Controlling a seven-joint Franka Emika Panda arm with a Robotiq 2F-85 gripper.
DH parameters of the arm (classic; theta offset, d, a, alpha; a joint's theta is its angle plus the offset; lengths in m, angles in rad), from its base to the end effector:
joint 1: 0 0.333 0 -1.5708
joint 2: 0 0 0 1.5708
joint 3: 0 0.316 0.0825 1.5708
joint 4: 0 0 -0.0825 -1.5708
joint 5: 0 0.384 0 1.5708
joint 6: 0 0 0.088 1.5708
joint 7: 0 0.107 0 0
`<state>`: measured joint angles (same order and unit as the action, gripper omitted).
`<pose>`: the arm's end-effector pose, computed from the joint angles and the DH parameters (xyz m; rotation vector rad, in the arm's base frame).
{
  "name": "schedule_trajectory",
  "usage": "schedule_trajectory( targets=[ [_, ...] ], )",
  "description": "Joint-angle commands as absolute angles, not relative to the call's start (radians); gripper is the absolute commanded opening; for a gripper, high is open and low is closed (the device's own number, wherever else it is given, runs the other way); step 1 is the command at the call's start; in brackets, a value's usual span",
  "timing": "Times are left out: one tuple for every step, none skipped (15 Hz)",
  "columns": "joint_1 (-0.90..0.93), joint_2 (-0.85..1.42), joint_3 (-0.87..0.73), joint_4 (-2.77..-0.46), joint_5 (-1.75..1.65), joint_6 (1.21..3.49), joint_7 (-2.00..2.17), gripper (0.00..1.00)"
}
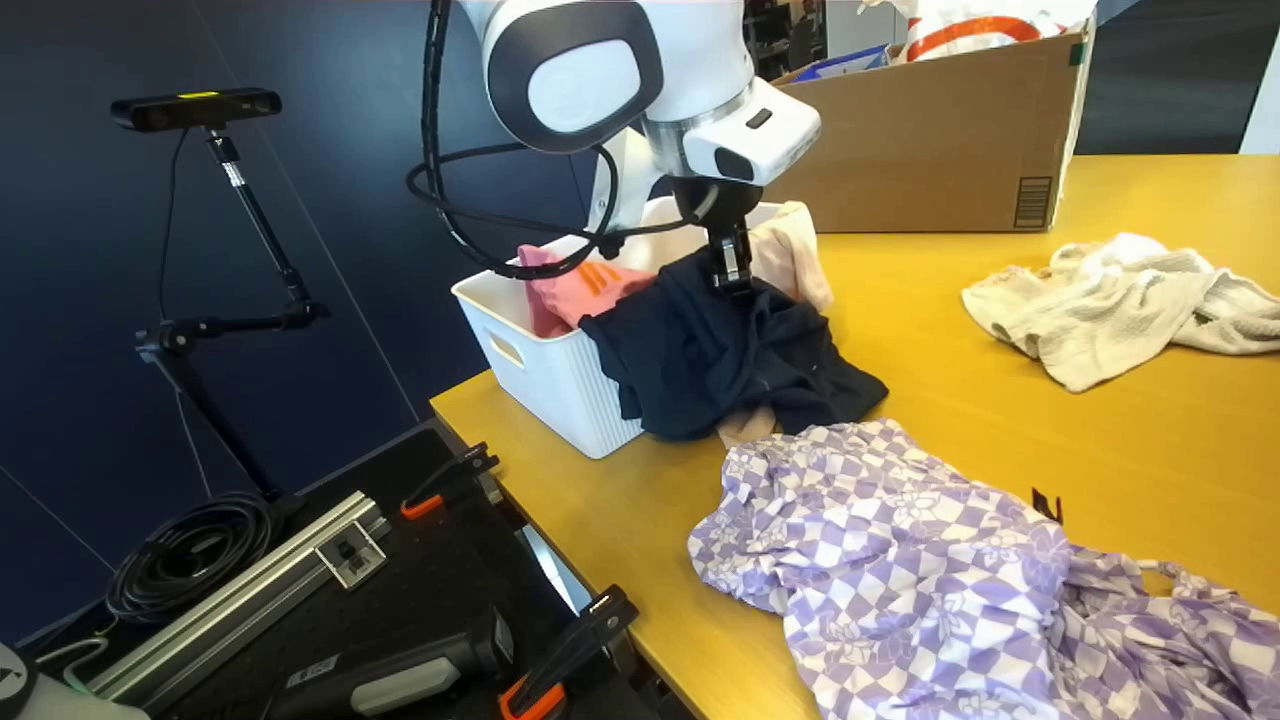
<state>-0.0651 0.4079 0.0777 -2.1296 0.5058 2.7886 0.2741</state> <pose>0.5944 -0.0154 0.2362 -2.6504 1.0078 -0.2851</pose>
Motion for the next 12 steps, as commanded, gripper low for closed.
schedule_trajectory(
  targets=[
    [-0.099,0.287,0.092,-2.22,0.544,2.761,0.238,0.01],
    [-0.118,0.244,0.105,-2.244,0.562,2.743,0.207,0.01],
    [-0.122,0.207,0.101,-2.265,0.569,2.737,0.198,0.01],
    [-0.123,0.164,0.091,-2.286,0.579,2.736,0.19,0.01],
    [-0.125,0.125,0.082,-2.299,0.594,2.729,0.182,0.01],
    [-0.124,0.085,0.071,-2.309,0.604,2.718,0.175,0.01],
    [-0.122,0.052,0.06,-2.316,0.617,2.717,0.171,0.01],
    [-0.117,0.009,0.041,-2.325,0.616,2.706,0.178,0.01],
    [-0.113,-0.027,0.023,-2.326,0.61,2.694,0.185,0.01],
    [-0.11,-0.053,0.002,-2.322,0.587,2.689,0.209,0.01],
    [-0.112,-0.078,-0.017,-2.315,0.569,2.68,0.228,0.01],
    [-0.117,-0.097,-0.036,-2.306,0.546,2.681,0.25,0.01]
  ],
)
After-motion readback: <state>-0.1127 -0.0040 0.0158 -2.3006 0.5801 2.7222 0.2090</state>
